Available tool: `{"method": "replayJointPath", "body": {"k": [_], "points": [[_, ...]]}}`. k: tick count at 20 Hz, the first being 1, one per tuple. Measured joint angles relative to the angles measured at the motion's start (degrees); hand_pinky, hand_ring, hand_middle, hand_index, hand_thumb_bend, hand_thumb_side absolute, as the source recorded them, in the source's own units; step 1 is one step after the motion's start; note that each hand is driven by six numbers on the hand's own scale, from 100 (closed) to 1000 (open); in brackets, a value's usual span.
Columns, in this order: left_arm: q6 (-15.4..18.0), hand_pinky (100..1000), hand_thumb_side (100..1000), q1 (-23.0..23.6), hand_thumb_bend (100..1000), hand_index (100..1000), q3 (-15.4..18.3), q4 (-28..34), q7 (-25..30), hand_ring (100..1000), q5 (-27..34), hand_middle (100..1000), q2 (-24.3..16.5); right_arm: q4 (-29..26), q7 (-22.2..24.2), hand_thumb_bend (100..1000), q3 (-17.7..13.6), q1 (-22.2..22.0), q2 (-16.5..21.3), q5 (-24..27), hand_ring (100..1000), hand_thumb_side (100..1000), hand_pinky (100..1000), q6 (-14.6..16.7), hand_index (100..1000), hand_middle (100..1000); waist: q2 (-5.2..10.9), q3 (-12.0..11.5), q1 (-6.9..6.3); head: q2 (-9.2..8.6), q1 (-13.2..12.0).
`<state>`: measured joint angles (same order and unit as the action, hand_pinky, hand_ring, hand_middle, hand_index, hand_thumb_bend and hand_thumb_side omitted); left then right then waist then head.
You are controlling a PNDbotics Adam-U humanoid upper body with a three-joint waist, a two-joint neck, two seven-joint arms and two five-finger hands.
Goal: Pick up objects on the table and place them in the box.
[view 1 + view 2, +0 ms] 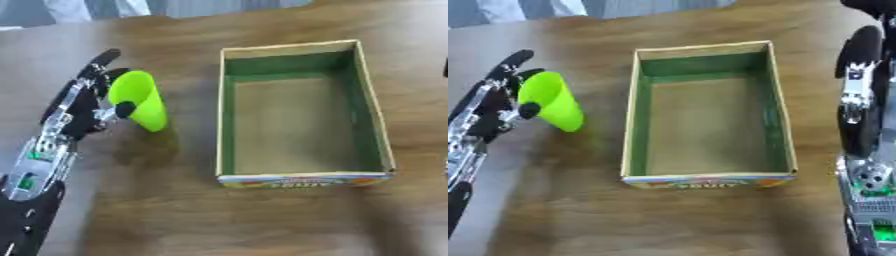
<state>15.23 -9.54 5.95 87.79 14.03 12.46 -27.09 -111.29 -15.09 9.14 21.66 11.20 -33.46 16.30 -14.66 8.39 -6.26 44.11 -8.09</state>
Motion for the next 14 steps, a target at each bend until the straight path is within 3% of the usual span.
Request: {"method": "replayJointPath", "body": {"k": [5,14], "points": [[0.84,1000,427,0.81,1000,1000,0.55,-0.85,3.41,911,1.12,1000,0.01,0.0,0.12,100,0.0,0.01,0.0,0.0,762,1000,175,0.12,896,863,0.0,-0.05,0.01,0.0,0.0],[1.19,1000,432,1.54,1000,1000,1.66,-1.55,4.93,915,1.16,1000,0.06,0.0,0.17,101,0.0,0.01,0.0,0.0,761,1000,175,0.17,896,863,-0.1,-0.08,0.06,0.0,0.0]]}}
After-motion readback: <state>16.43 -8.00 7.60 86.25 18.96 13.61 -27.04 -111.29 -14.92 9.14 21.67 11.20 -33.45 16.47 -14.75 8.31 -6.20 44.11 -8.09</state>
